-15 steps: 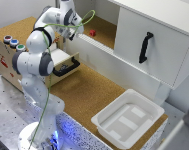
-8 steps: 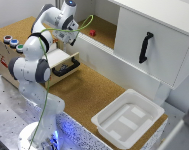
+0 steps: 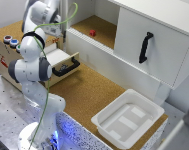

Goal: Toggle the blue light switch to turn on the blue light

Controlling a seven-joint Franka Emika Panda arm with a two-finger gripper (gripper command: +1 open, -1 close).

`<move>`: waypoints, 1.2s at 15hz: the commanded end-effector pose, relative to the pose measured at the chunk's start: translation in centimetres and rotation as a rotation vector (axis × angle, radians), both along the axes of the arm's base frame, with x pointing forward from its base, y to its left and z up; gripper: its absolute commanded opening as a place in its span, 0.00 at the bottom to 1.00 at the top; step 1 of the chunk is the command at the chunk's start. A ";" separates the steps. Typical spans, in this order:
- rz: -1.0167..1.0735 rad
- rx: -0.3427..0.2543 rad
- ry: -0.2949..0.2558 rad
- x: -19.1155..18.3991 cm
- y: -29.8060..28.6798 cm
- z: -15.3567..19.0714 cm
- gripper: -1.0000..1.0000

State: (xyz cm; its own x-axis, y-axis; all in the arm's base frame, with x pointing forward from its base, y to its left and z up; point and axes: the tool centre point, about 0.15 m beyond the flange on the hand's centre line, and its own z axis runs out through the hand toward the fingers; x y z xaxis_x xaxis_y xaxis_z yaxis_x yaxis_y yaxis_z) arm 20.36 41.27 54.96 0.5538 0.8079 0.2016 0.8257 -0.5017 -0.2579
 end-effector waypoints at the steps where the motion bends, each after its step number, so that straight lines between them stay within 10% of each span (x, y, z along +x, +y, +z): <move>1: 0.129 -0.275 -0.045 -3.8 12.1 2.8 1.00; 6: 0.198 -0.361 -0.085 -6.9 17.2 1.7 1.00; 7: 0.188 -0.365 -0.117 -7.2 17.3 1.7 0.00; 12: 0.193 -0.449 -0.192 -8.6 16.1 0.3 0.00; 18: 0.110 -0.436 -0.137 -7.4 13.6 -2.1 0.00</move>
State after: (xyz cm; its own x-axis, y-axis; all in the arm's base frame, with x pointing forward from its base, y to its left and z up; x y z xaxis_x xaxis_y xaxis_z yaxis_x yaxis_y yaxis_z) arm 11.75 53.73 53.20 0.3964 0.9177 0.0279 0.9178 -0.3968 0.0119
